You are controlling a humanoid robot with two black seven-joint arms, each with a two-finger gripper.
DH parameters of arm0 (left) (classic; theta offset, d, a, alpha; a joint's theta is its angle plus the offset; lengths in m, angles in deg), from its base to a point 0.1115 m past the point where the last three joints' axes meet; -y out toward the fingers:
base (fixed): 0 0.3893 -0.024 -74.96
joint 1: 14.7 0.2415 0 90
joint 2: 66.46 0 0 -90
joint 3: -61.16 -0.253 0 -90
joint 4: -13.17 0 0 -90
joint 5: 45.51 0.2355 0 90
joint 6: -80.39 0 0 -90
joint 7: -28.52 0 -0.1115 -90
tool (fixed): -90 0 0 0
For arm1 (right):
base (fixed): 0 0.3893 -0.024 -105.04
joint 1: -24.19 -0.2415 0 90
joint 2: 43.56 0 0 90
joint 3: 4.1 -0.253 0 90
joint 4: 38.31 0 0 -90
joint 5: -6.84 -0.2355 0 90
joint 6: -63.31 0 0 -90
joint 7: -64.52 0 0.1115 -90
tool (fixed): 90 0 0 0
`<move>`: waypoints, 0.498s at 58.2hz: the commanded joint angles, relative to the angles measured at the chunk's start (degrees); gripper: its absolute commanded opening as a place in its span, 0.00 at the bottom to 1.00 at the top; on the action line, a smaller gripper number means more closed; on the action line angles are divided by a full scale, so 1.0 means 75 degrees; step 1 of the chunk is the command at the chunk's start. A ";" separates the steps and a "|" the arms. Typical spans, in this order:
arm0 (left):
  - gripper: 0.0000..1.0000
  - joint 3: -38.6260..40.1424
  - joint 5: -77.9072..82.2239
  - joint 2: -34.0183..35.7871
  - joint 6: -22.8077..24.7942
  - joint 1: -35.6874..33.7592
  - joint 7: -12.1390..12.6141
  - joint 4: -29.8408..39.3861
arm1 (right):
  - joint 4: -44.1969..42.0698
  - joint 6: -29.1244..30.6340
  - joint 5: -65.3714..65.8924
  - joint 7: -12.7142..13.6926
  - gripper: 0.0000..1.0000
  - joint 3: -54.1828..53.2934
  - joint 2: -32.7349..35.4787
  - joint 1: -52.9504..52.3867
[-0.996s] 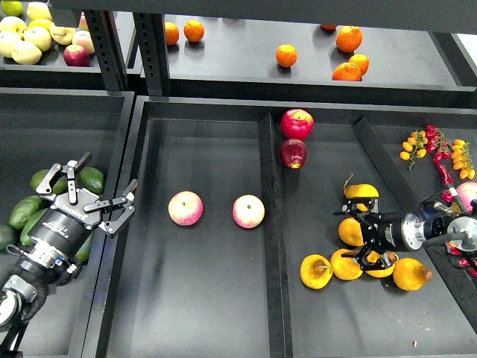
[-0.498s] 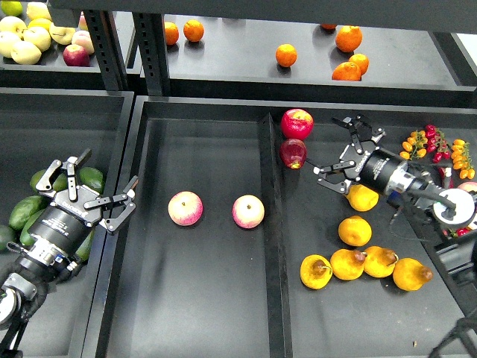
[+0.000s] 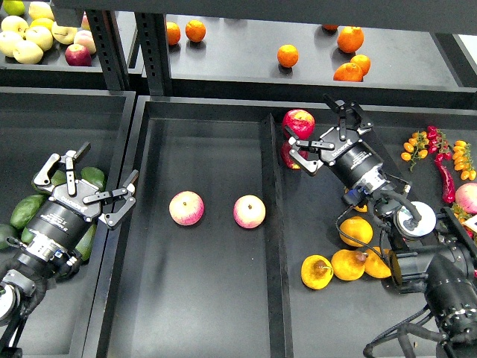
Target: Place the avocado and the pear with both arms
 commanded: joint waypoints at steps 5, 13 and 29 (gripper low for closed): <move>0.99 -0.0014 0.0000 0.0000 -0.0023 0.0000 -0.0202 0.0044 | 0.0833 0.0001 0.0111 -0.0498 0.99 0.0594 0.0000 0.0729; 0.99 -0.0026 0.0000 0.0000 -0.0047 0.0000 -0.0214 0.0044 | 0.1255 0.0001 0.0122 -0.0452 0.99 0.0547 0.0000 0.1127; 0.99 -0.0050 -0.0012 0.0000 0.0023 0.0000 -0.0214 0.0044 | 0.2110 0.0001 0.0228 -0.0405 0.99 0.0523 0.0000 0.2100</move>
